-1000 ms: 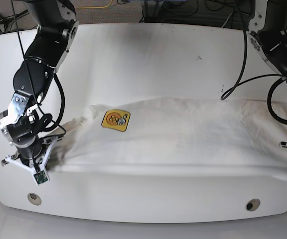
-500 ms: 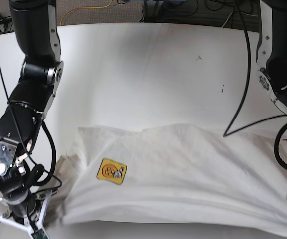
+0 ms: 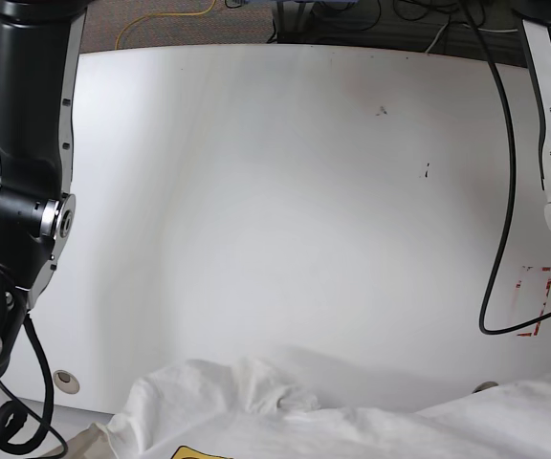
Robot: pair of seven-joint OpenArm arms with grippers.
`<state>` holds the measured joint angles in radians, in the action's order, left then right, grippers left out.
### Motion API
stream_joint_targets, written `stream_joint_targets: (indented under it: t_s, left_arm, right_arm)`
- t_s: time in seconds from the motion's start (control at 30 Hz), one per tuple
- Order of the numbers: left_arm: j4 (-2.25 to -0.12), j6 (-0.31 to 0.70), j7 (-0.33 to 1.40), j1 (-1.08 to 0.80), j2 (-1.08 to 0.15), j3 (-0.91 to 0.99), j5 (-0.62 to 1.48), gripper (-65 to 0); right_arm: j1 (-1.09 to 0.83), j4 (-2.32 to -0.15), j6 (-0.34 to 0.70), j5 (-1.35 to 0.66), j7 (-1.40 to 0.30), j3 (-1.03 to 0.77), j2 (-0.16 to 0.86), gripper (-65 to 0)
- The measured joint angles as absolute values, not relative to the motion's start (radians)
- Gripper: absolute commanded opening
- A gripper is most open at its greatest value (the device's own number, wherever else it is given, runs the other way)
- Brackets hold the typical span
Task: Fold the T-shirt properly
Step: 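Drag the shirt back across the table with both grippers, laying it flat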
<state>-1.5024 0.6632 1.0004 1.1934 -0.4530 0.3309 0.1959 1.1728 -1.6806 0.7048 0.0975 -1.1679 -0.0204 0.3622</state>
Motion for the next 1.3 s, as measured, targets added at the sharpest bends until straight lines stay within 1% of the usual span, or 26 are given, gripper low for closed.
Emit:
stream_joint_targets:
  t_s: [0.1, 0.2, 0.5, 0.7, 0.83, 0.93, 1.03, 1.17, 1.3]
  left_arm:
    - [-1.502, 0.664, 1.003, 1.158, -0.451, 0.333, 0.196, -65.0]
    - [-1.504, 0.663, 0.998, 1.082, -0.446, 0.335, 0.198, -65.0]
    - [-1.629, 0.671, 1.008, 0.767, -0.427, 0.421, 0.203, -65.0]
    - [-1.645, 0.671, 1.003, 0.585, -0.398, 0.437, 0.198, -65.0]
    - [-1.674, 0.675, 1.002, 0.434, -0.370, 0.502, 0.209, -65.0]
    - [-1.680, 0.702, 1.005, 0.348, -0.358, 0.540, 0.197, -65.0]
    - [-1.680, 0.704, 0.998, 0.294, -0.343, 0.554, 0.181, -65.0]
    - [-1.695, 0.704, 0.937, 0.194, -0.338, 0.559, 0.205, -65.0]
    - [-1.687, 0.708, 0.957, 0.122, -0.335, 0.577, 0.190, -65.0]
  right_arm:
    - [1.160, -1.688, 0.705, 0.100, -1.183, -0.027, 0.369, -65.0]
    - [1.090, -1.730, 0.703, 0.106, -1.182, -0.033, 0.377, -65.0]
    - [0.716, -1.898, 0.707, 0.088, -1.184, -0.157, 0.351, -65.0]
    - [0.502, -1.961, 0.707, 0.098, -1.162, -0.258, 0.266, -65.0]
    - [0.357, -1.976, 0.707, 0.100, -1.127, -0.317, 0.219, -65.0]
    - [0.268, -1.974, 0.707, 0.099, -1.105, -0.350, 0.197, -65.0]
    - [0.204, -1.971, 0.707, 0.101, -1.079, -0.365, 0.173, -65.0]
    - [0.122, -1.976, 0.707, 0.101, -1.066, -0.367, 0.146, -65.0]
    - [0.062, -1.975, 0.708, 0.100, -1.063, -0.390, 0.137, -65.0]
